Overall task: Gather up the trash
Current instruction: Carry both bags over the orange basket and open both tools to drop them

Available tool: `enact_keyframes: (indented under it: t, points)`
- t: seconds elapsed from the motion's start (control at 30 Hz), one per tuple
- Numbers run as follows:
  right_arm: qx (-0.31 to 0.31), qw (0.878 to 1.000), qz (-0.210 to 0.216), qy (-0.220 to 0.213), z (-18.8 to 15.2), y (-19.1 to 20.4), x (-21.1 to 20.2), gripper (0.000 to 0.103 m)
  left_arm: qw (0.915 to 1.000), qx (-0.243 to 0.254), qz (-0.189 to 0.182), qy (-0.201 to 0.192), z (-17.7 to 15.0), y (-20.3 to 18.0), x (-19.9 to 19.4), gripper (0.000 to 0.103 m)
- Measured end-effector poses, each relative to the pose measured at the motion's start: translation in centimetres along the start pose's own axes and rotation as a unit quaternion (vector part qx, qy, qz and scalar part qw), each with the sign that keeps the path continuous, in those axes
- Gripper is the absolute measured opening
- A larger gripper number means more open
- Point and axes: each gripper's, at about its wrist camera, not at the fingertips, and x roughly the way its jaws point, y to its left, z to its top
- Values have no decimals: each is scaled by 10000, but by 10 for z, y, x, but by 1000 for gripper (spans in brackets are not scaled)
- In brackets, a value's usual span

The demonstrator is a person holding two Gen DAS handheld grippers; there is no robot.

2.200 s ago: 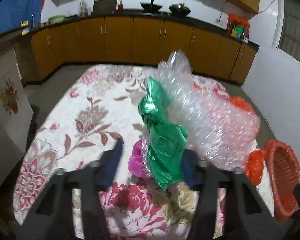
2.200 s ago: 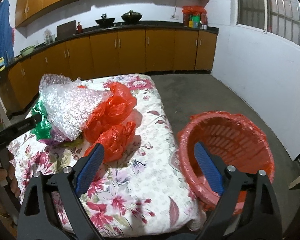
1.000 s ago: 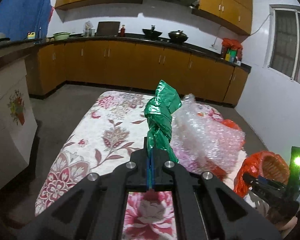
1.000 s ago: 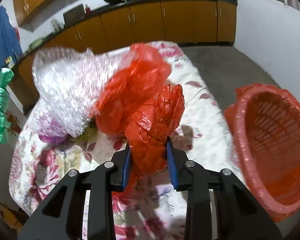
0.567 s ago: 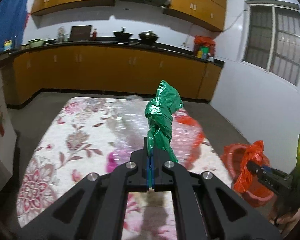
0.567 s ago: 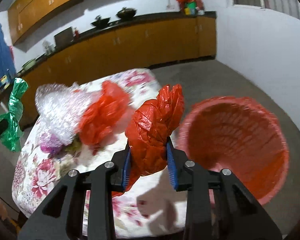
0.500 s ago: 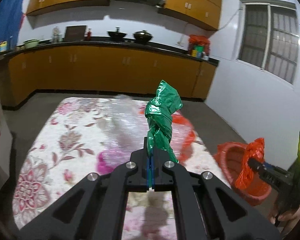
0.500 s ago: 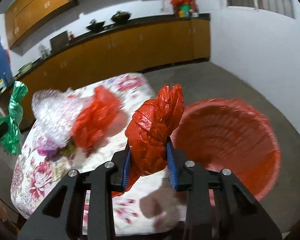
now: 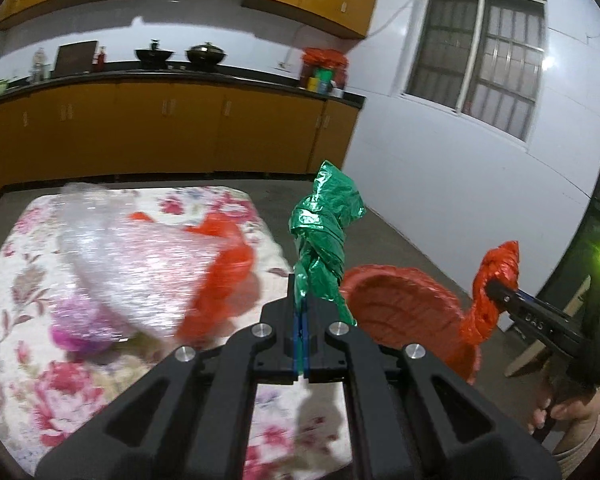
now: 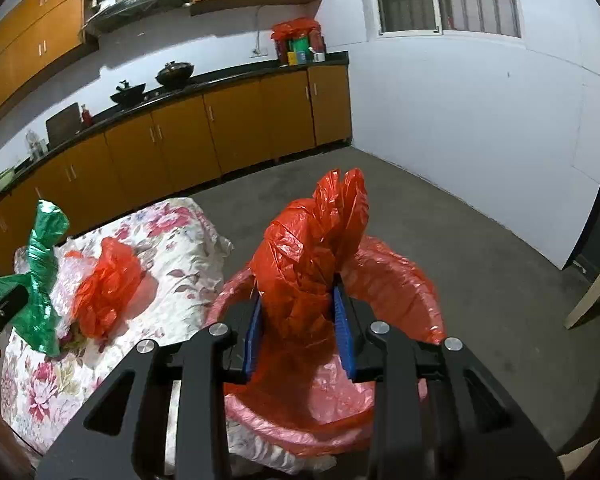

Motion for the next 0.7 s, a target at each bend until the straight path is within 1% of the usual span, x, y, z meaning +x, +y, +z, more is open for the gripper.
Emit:
enact_keyframes:
  t: [0.23, 0.57, 0.63, 0.7]
  points:
    - [92, 9999, 40, -83, 10, -18, 7, 32, 9988, 193, -399, 222, 0, -34, 36, 3]
    - [342, 9993, 34, -147, 15, -46, 12, 33, 9938, 397, -868, 564, -9, -74, 85, 3]
    - [348, 9993, 27, -140, 16, -47, 14, 35, 9924, 420, -948, 669, -12, -79, 94, 4]
    - [346, 9993, 22, -138, 15, -48, 17, 44, 9916, 414, -949, 778, -16, -82, 105, 6]
